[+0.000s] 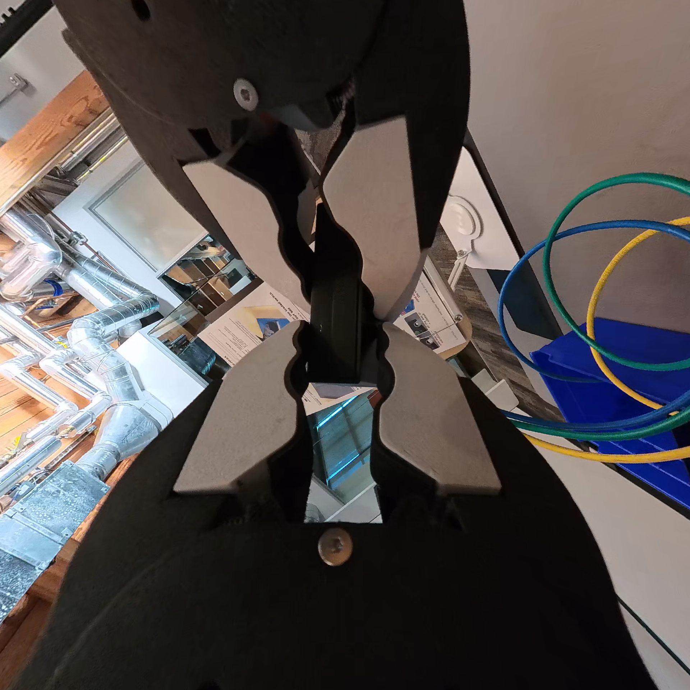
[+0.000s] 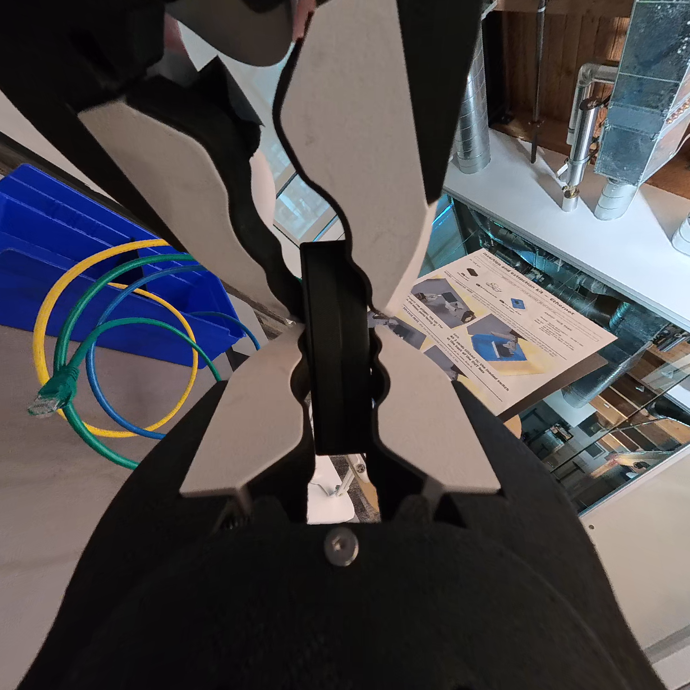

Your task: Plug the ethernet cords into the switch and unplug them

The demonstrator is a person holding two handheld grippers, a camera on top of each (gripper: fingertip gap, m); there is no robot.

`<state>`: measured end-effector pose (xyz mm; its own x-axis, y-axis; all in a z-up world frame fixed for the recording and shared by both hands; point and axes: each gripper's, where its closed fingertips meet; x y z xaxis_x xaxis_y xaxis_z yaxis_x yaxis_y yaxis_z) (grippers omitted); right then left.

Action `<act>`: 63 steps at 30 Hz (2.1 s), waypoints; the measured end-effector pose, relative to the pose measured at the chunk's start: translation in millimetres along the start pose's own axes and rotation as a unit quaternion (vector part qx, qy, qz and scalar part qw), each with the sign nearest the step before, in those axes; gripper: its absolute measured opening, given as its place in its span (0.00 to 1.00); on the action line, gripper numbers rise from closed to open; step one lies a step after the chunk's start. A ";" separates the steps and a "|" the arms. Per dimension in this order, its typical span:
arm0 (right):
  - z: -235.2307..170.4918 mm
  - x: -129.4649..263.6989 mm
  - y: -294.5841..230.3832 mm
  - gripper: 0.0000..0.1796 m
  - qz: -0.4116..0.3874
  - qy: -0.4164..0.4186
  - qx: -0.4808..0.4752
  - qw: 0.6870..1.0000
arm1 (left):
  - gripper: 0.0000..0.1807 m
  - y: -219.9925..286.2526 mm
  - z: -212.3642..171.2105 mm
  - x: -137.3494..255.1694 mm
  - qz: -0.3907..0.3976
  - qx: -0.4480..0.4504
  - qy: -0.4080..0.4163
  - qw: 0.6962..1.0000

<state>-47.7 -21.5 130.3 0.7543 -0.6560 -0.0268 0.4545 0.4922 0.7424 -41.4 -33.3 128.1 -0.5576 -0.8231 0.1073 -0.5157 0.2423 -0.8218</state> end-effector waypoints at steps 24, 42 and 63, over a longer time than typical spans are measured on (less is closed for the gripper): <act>-16.2 3.8 8.5 0.16 -0.014 -0.024 -0.015 0.999 | 0.23 -42.4 -88.6 19.0 0.042 0.254 -0.056 0.965; -7.2 22.4 30.5 0.16 -0.072 -0.046 0.013 0.996 | 0.52 277.9 -134.6 1.3 -0.225 0.652 -0.117 0.714; -19.2 29.8 36.1 0.16 -0.077 -0.068 0.015 0.995 | 0.03 278.8 -159.6 -95.1 -0.242 0.505 -0.173 0.810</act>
<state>0.3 -12.3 143.5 0.6046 -0.7948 -0.0533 0.5446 0.3636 0.7558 -236.0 194.4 -21.9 -0.1424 -0.8332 0.5344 0.2724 -0.5520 -0.7881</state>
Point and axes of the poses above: each gripper's, where its closed fingertips meet, x back along the fingers, z out of its top, y = z × x across the jaws, and after that the axes turned 15 degrees about z, right-handed
